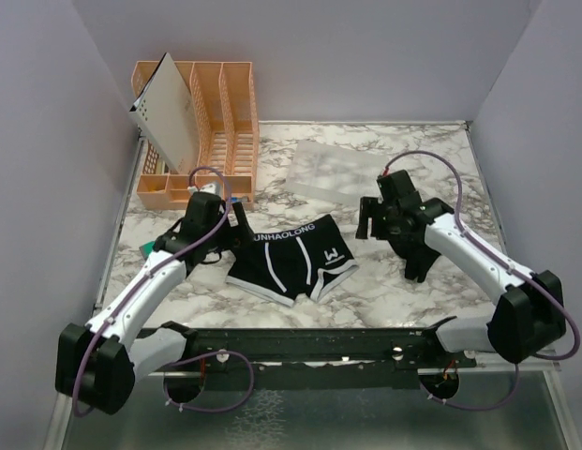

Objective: Roll the underwear
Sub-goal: Flatten out the underwear at the center of the board.

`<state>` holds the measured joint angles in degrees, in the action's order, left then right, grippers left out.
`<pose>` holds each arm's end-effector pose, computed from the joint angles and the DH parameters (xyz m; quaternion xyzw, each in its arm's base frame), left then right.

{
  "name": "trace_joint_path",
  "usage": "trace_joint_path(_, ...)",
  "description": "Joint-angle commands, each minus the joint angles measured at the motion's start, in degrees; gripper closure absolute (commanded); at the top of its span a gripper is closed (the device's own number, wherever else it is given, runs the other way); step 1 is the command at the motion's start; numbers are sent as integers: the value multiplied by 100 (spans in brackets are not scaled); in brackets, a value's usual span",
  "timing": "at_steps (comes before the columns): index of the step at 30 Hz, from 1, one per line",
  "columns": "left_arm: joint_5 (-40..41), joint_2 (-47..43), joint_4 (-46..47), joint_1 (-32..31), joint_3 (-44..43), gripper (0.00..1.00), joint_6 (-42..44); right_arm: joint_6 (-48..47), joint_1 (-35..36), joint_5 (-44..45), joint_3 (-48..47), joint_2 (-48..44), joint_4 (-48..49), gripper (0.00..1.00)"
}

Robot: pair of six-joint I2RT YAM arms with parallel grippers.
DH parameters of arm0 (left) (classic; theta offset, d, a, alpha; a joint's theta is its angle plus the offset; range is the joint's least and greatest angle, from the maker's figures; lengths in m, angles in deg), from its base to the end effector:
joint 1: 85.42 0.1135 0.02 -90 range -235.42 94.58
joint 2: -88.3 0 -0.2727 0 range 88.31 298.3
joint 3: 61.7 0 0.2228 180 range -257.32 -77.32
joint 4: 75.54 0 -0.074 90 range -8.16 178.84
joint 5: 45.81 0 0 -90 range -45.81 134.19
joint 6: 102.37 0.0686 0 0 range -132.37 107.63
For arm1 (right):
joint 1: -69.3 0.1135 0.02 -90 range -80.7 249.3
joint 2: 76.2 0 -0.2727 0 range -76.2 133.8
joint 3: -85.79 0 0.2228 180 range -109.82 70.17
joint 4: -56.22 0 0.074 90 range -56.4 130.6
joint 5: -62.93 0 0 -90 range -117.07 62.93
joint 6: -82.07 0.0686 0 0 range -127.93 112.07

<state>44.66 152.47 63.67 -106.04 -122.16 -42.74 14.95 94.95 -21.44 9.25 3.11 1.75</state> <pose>0.2110 -0.0788 0.2446 -0.0800 0.9187 -0.1630 0.3507 0.2454 0.1104 0.2511 -0.0093 0.9583 0.0728 0.2761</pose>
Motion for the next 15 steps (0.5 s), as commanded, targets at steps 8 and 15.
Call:
trace_joint_path(8,-488,-1089,-343,-76,1508,1,-1705,1061,2,-1907,1791,-692,825,27)
trace_joint_path(15,-462,-743,-65,-266,1840,5,-2033,968,6,-1857,1704,208,823,28)
